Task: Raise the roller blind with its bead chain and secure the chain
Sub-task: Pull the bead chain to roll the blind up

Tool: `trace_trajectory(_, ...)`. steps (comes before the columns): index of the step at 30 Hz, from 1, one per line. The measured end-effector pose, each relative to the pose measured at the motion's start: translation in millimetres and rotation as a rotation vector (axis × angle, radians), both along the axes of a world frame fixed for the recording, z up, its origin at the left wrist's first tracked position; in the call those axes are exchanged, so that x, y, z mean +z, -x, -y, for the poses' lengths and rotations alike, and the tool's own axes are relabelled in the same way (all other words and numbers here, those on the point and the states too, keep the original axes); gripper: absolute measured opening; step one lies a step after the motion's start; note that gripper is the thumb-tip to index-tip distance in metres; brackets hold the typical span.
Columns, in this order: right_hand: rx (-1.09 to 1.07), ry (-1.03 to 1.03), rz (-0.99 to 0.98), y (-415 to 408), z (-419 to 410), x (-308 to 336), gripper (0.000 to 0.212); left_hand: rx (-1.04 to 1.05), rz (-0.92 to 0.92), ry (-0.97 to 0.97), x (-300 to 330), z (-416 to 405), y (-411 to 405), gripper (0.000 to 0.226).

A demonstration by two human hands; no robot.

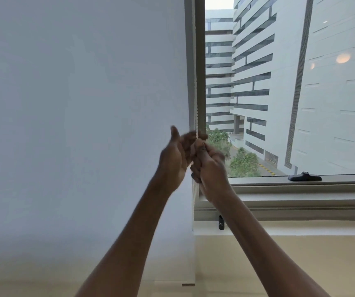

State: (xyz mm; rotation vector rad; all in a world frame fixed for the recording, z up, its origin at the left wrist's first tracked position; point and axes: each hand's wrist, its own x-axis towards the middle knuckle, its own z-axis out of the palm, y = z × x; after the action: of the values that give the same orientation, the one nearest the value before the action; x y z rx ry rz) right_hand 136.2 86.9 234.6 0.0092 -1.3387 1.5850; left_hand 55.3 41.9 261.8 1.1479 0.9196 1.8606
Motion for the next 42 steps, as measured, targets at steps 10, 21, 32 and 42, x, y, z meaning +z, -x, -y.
trace_trajectory(10,-0.02,0.051,0.111,5,9,-26,0.046,0.022,0.205,-0.183,56,-5,-19,0.044)
trace_trajectory(21,0.137,-0.075,0.193,-7,-14,0,0.042,0.155,0.262,-0.251,51,5,-16,0.033)
trace_trajectory(32,0.184,-0.097,0.071,6,0,92,0.041,0.269,0.167,-0.101,-27,6,-32,0.048)
trace_trajectory(42,0.029,-0.081,0.013,20,3,79,0.035,0.432,-0.057,-0.119,-39,0,-16,0.046)
